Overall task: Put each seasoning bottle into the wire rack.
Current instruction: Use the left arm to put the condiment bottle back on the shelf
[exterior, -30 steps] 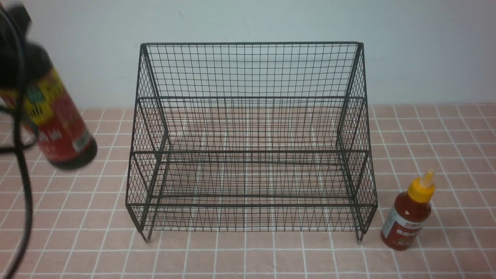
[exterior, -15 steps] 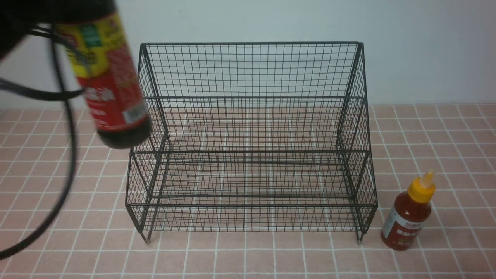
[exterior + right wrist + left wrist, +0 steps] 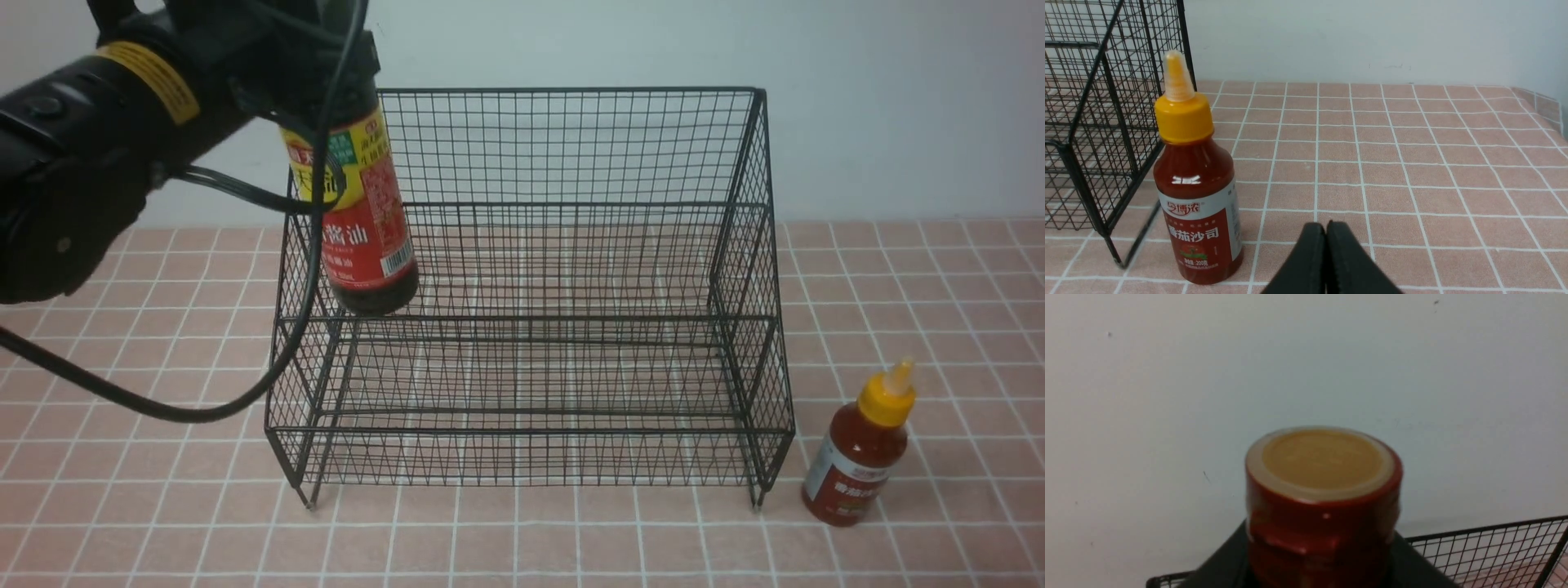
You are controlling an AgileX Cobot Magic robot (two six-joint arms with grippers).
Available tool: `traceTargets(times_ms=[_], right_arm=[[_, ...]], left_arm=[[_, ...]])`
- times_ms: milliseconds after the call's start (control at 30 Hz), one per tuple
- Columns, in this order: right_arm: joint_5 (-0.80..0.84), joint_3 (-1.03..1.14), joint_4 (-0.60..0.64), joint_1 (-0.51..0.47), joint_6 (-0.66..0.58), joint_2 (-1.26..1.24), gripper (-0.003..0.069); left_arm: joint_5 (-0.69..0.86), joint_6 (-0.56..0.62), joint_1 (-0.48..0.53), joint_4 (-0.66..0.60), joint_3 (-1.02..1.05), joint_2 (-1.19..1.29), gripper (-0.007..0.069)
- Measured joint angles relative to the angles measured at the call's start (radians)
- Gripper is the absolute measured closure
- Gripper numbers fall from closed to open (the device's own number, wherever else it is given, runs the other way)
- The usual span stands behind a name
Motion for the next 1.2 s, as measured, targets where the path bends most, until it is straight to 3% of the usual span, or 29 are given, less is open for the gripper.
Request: traceTargets(times_ms=[467, 1033, 1167, 1200], right_arm=[[0.000, 0.000, 0.000, 0.000, 0.006, 0.000, 0.0668], [0.000, 0.000, 0.000, 0.000, 0.012, 0.000, 0.0668], [0.000, 0.000, 0.000, 0.000, 0.012, 0.000, 0.0668], [0.000, 0.000, 0.000, 0.000, 0.012, 0.000, 0.0668]], left_arm=[[0.240, -0.002, -0.035, 0.011, 0.000, 0.025, 0.0369], [0.238, -0.001, -0.093, 0.012, -0.008, 0.116, 0.0368], [0.241, -0.002, -0.095, 0.012, -0.010, 0.116, 0.0329], [0.240, -0.002, -0.098, 0.012, -0.012, 0.112, 0.0291]])
